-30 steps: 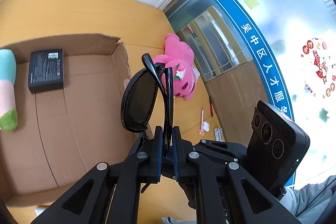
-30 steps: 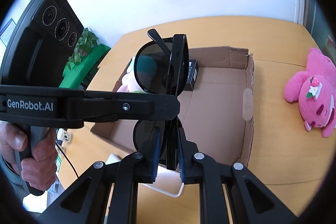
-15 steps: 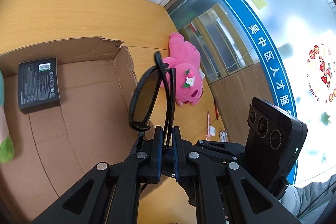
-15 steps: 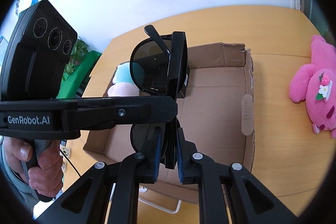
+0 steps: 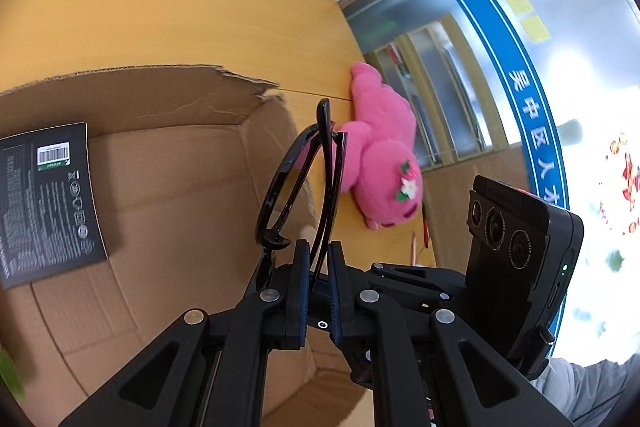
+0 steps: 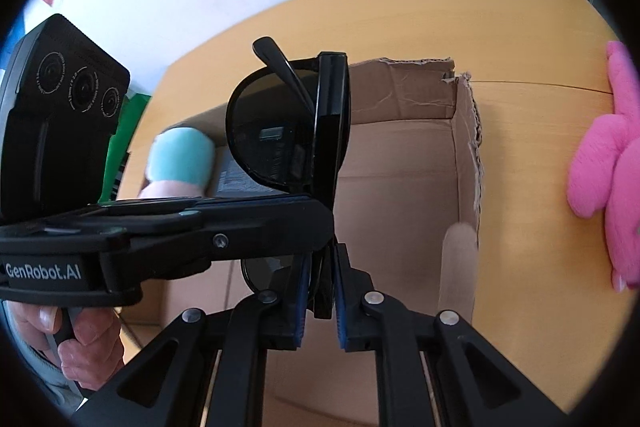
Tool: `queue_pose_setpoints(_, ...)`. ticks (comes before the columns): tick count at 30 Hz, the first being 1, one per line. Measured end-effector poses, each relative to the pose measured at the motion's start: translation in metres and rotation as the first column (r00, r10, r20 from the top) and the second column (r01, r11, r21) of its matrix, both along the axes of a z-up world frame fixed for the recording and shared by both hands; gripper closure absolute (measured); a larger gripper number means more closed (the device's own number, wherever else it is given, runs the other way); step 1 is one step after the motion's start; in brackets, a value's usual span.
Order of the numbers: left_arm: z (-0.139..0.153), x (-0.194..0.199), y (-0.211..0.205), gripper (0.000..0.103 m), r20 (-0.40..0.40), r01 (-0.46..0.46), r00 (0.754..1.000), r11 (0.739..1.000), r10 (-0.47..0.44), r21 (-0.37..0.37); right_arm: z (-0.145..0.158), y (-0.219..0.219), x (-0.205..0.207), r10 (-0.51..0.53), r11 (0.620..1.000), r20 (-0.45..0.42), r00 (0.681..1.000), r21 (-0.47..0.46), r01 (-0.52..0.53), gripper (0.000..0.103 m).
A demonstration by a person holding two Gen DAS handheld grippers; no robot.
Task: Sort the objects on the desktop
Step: 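Lift the sunglasses with the right tool and carry them over the box, then lower the sunglasses into the box and open the right tool, then move the right tool to the white-rimmed phone case and close on its rim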
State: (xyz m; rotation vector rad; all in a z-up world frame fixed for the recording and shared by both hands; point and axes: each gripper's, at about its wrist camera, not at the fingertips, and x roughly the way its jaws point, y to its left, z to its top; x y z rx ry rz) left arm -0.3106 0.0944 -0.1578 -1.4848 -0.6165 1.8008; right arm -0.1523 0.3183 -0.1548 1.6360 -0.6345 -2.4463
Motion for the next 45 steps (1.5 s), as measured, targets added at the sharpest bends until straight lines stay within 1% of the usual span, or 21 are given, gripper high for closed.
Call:
queue_pose_setpoints(7, -0.040, -0.031, -0.002, 0.096, 0.068, -0.031, 0.997, 0.999, 0.030, 0.012, -0.034, 0.008, -0.038, -0.022, 1.000, 0.088, 0.996, 0.009, 0.021, 0.093)
queue_pose_setpoints(13, -0.068, -0.050, -0.004, 0.096, 0.136, -0.077, 0.988, 0.997, 0.074, 0.014, -0.059, 0.014, -0.066, -0.031, 0.999, 0.168, 0.985, 0.029, 0.027, 0.093)
queue_pose_setpoints(17, -0.085, -0.055, -0.002, 0.096, 0.175, -0.081, 0.981, 0.996, 0.084, -0.021, -0.073, 0.016, -0.075, -0.042, 0.998, 0.223, 0.974, 0.045, 0.033, 0.093)
queue_pose_setpoints(19, -0.093, -0.056, 0.000, 0.096, 0.196, -0.086, 0.976, 0.995, 0.094, -0.049, -0.082, 0.017, -0.077, -0.048, 0.998, 0.249, 0.967, 0.047, 0.037, 0.093)
queue_pose_setpoints(21, -0.094, -0.055, 0.000, 0.096, 0.194, -0.086, 0.976, 0.992, 0.103, -0.093, -0.088, 0.017, -0.077, -0.052, 0.997, 0.259, 0.964, 0.064, 0.036, 0.092)
queue_pose_setpoints(22, -0.091, -0.054, -0.001, 0.096, 0.180, -0.088, 0.978, 0.989, 0.108, -0.118, -0.089, 0.017, -0.077, -0.053, 0.997, 0.260, 0.964, 0.063, 0.038, 0.091)
queue_pose_setpoints(23, -0.087, -0.053, -0.002, 0.096, 0.166, -0.087, 0.980, 0.988, 0.107, -0.126, -0.089, 0.018, -0.077, -0.055, 0.997, 0.259, 0.964, 0.060, 0.041, 0.091)
queue_pose_setpoints(24, -0.080, -0.052, -0.004, 0.093, 0.150, -0.088, 0.983, 0.987, 0.108, -0.133, -0.088, 0.019, -0.077, -0.055, 0.998, 0.255, 0.965, 0.056, 0.042, 0.090)
queue_pose_setpoints(25, -0.069, -0.050, -0.007, 0.091, 0.121, -0.092, 0.986, 0.983, 0.112, -0.160, -0.086, 0.020, -0.076, -0.054, 0.998, 0.248, 0.967, 0.051, 0.042, 0.088)
queue_pose_setpoints(26, -0.061, -0.048, -0.010, 0.082, 0.094, -0.095, 0.989, 0.979, 0.113, -0.183, -0.081, 0.020, -0.074, -0.051, 0.998, 0.230, 0.972, 0.043, 0.042, 0.086)
queue_pose_setpoints(27, -0.047, -0.043, -0.014, 0.072, 0.048, -0.104, 0.992, 0.972, 0.116, -0.210, -0.076, 0.020, -0.072, -0.048, 0.998, 0.215, 0.976, 0.046, 0.040, 0.076)
queue_pose_setpoints(28, -0.036, -0.039, -0.017, 0.068, 0.008, -0.115, 0.993, 0.966, 0.120, -0.230, -0.070, 0.019, -0.068, -0.047, 0.998, 0.200, 0.979, 0.052, 0.037, 0.060)
queue_pose_setpoints(30, -0.014, -0.026, -0.028, 0.051, -0.063, -0.141, 0.990, 0.954, 0.128, -0.265, -0.054, 0.015, -0.056, -0.041, 0.998, 0.156, 0.987, 0.055, 0.033, 0.051)
queue_pose_setpoints(32, 0.010, -0.007, -0.041, 0.040, -0.125, -0.172, 0.982, 0.945, 0.142, -0.277, -0.037, 0.009, -0.037, -0.022, 0.998, 0.110, 0.994, 0.069, 0.014, 0.049)
queue_pose_setpoints(34, 0.034, 0.023, -0.056, 0.039, -0.178, -0.201, 0.972, 0.938, 0.155, -0.280, -0.022, 0.004, -0.013, -0.015, 0.996, 0.076, 0.997, 0.088, 0.008, 0.044)
queue_pose_setpoints(36, 0.049, 0.054, -0.078, 0.036, -0.207, -0.222, 0.964, 0.933, 0.167, -0.282, 0.001, -0.003, 0.009, -0.020, 0.997, 0.036, 0.999, 0.081, 0.017, 0.042)
queue_pose_setpoints(37, 0.057, 0.076, -0.088, 0.034, -0.221, -0.240, 0.959, 0.925, 0.179, -0.293, 0.001, 0.008, 0.006, -0.021, 0.997, 0.020, 1.000, 0.077, 0.019, 0.039)
queue_pose_setpoints(39, 0.067, 0.102, -0.096, 0.034, -0.234, -0.265, 0.953, 0.909, 0.195, -0.323, 0.022, 0.006, 0.030, -0.010, 0.998, -0.026, 1.000, 0.065, 0.012, 0.035)
queue_pose_setpoints(41, 0.075, 0.131, -0.109, 0.034, -0.237, -0.294, 0.946, 0.889, 0.220, -0.349, 0.038, -0.010, 0.047, 0.005, 0.998, -0.049, 0.999, 0.063, -0.002, 0.033)
queue_pose_setpoints(43, 0.082, 0.160, -0.123, 0.034, -0.238, -0.314, 0.941, 0.881, 0.240, -0.354, 0.052, -0.018, 0.073, 0.019, 0.998, -0.076, 0.997, 0.055, -0.014, 0.032)
queue_pose_setpoints(45, 0.085, 0.186, -0.127, 0.034, -0.250, -0.327, 0.936, 0.873, 0.246, -0.362, 0.062, -0.031, 0.096, 0.023, 0.999, -0.097, 0.995, 0.042, -0.019, 0.030)
